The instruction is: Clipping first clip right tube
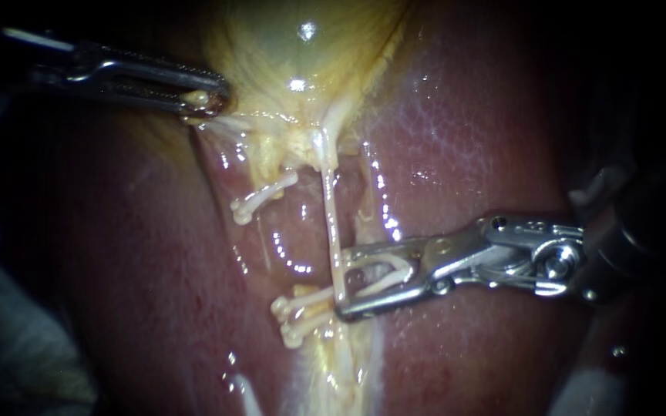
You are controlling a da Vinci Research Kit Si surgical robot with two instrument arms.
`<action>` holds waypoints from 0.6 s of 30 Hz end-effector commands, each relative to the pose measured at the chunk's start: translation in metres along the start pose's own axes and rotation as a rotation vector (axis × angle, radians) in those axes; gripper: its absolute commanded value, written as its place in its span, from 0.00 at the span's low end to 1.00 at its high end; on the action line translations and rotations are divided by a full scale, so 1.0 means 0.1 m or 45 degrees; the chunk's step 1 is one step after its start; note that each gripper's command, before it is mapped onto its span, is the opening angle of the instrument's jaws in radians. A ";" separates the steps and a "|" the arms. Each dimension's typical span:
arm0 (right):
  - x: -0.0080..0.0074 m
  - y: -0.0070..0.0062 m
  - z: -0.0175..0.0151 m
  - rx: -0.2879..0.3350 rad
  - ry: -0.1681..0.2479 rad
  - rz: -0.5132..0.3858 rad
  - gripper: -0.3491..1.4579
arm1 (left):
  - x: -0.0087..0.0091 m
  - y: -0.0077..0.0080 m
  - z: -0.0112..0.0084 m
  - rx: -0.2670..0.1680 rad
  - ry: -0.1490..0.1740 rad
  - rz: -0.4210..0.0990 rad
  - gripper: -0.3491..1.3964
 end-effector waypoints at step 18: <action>0.005 -0.013 0.027 0.077 0.077 0.083 0.46 | 0.000 0.000 0.000 0.000 0.000 0.000 0.00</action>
